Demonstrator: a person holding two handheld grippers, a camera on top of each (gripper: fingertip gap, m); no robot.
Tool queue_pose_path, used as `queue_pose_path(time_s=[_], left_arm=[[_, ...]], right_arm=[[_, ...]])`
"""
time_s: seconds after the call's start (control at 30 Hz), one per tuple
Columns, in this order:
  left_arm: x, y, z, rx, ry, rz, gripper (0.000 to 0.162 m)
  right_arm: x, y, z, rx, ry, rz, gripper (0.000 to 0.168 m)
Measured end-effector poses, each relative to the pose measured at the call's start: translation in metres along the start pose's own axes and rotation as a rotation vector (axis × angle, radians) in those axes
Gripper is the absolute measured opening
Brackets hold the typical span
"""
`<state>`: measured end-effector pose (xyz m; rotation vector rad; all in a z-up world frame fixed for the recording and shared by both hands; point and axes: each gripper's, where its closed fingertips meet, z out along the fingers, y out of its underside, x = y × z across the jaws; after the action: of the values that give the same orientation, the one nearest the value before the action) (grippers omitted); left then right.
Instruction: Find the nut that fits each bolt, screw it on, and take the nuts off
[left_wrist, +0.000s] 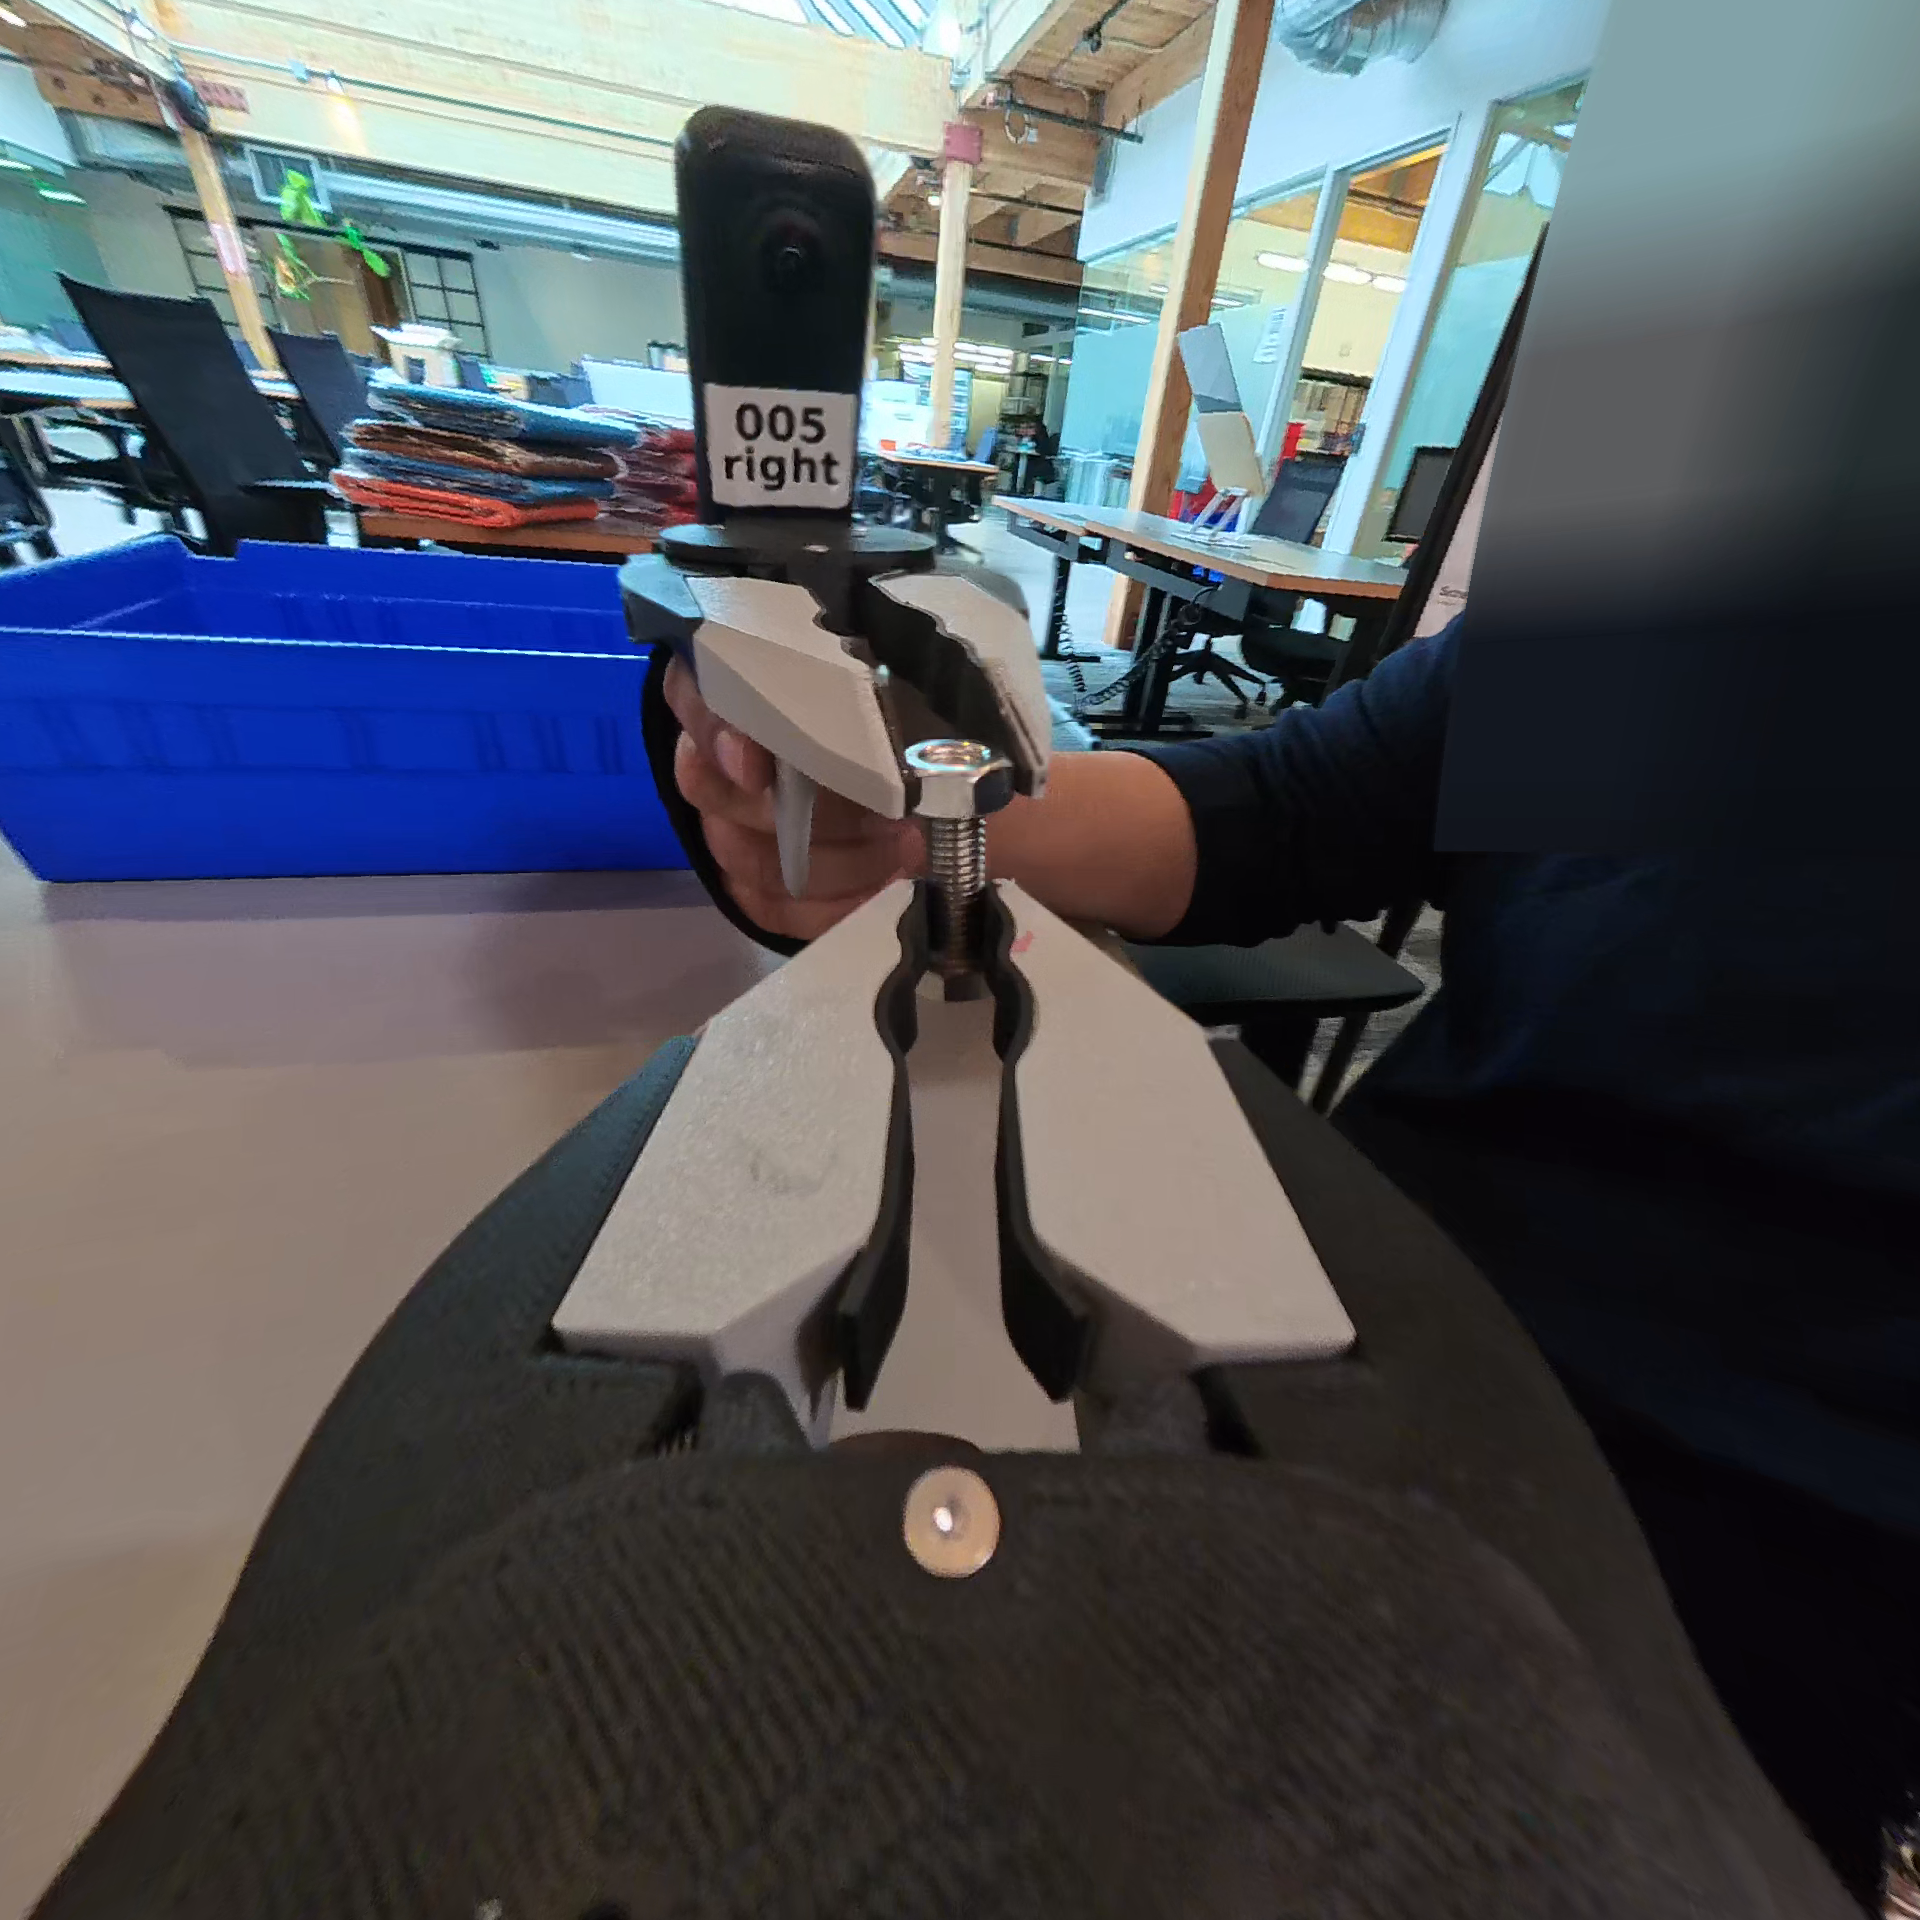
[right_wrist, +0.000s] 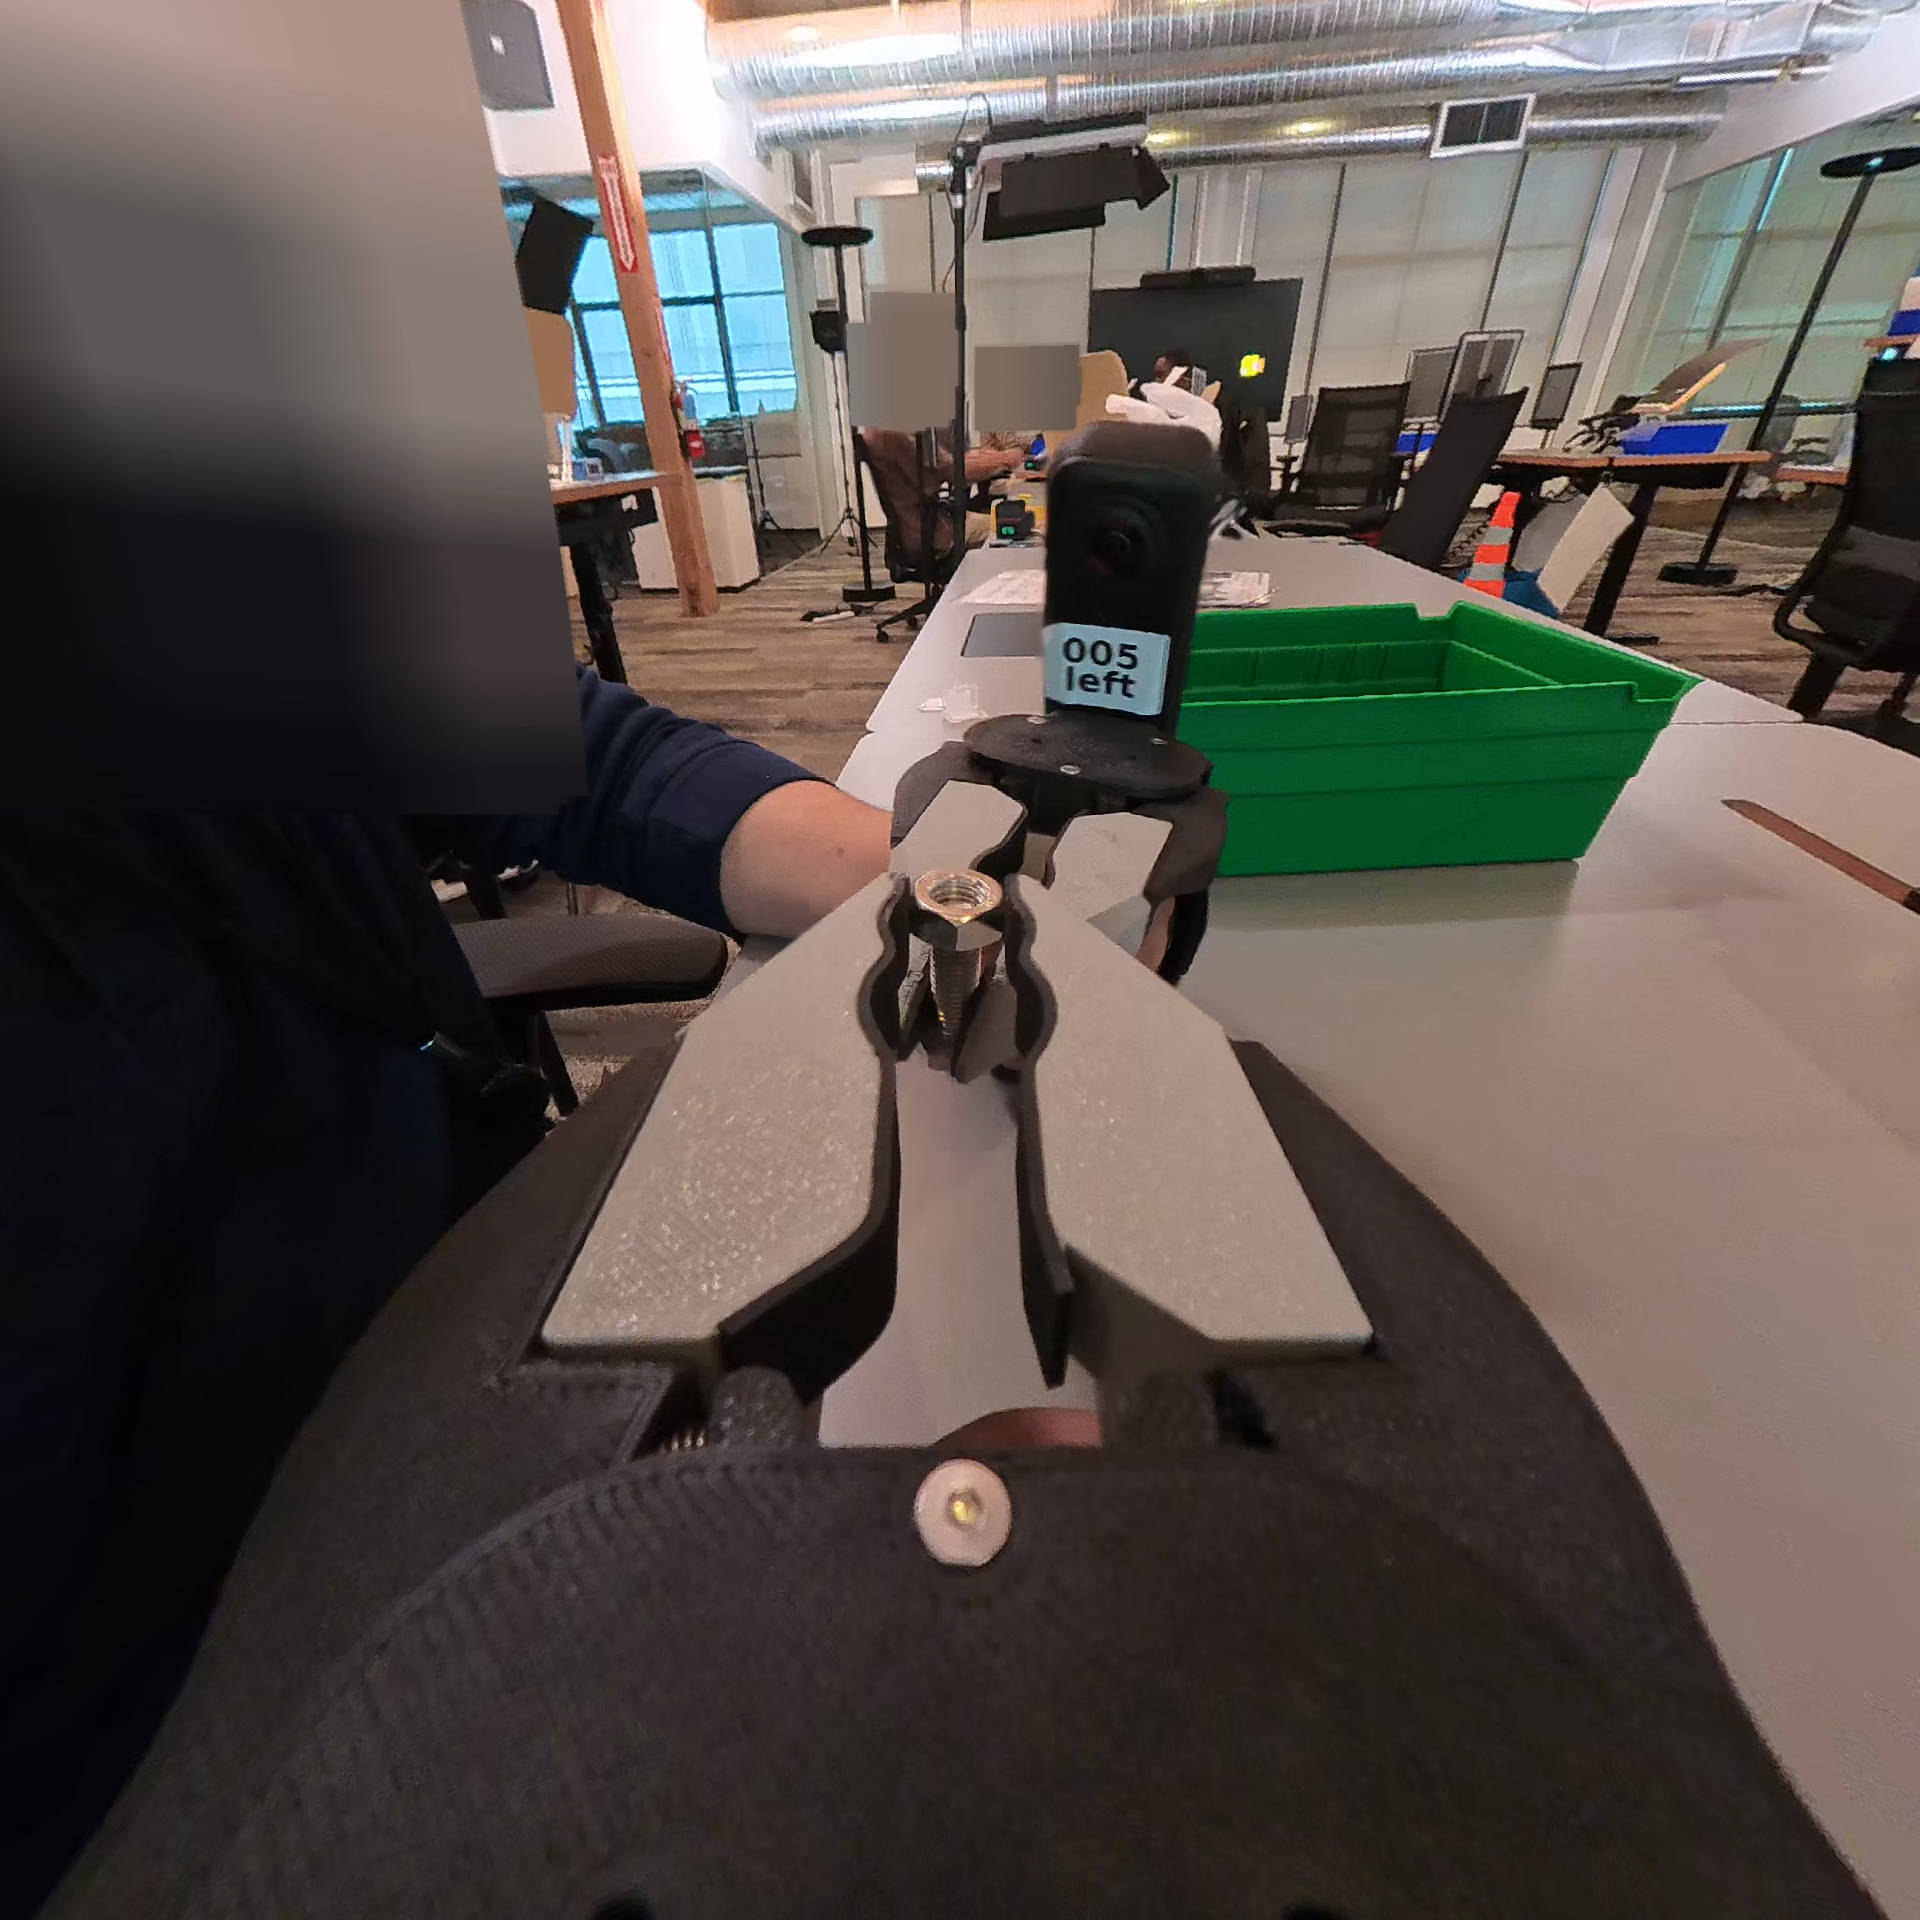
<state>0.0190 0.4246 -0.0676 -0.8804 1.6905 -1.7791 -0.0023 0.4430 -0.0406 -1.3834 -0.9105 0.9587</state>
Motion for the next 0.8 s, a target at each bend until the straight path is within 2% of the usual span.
queue_pose_path(time_s=[0.33, 0.8], left_arm=[[-0.024, 0.004, -0.004, -0.034, -0.153, -0.001, 0.007], [-0.059, 0.011, -0.011, -0.076, -0.401, 0.002, 0.007]], right_arm=[[0.023, 0.006, -0.004, -0.049, 0.139, 0.022, 0.014], [0.058, 0.015, -0.009, -0.066, 0.418, 0.105, 0.014]])
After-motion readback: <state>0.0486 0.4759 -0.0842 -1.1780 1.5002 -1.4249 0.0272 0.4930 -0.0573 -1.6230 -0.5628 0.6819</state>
